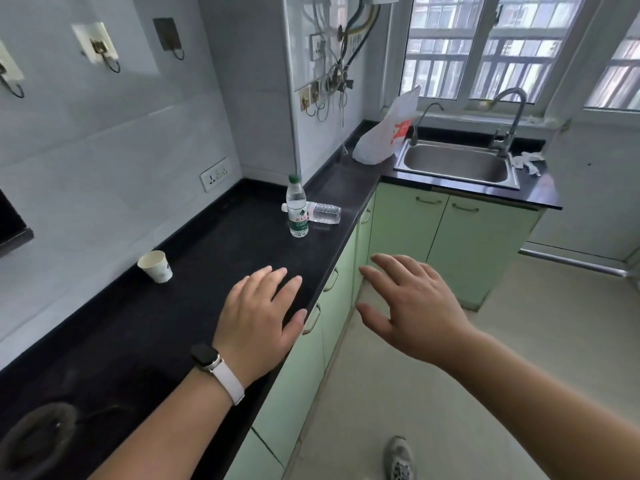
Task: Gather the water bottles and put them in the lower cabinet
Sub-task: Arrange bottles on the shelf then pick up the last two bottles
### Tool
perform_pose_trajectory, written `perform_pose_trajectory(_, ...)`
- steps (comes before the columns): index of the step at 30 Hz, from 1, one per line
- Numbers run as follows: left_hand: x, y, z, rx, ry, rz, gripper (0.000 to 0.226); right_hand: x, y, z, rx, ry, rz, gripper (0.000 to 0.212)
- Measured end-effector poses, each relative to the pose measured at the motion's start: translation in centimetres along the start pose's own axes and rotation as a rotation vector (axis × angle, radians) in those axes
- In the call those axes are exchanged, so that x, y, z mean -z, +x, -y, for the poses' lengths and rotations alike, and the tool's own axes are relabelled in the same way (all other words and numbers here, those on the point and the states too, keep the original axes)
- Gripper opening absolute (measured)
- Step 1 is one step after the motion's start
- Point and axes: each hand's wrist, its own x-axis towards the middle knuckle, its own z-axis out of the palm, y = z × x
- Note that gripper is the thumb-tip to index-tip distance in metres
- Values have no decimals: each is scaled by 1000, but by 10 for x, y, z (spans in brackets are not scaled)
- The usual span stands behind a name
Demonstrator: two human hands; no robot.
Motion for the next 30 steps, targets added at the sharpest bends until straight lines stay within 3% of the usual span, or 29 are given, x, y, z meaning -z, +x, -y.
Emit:
perform_pose_trajectory(14,-83,170,-48,73,126,63,51,-60,118,-188,145,77,65,57)
perform_pose_trajectory(30,-162,233,-10,196,126,101,51,-130,201,-237,180,135,172,56)
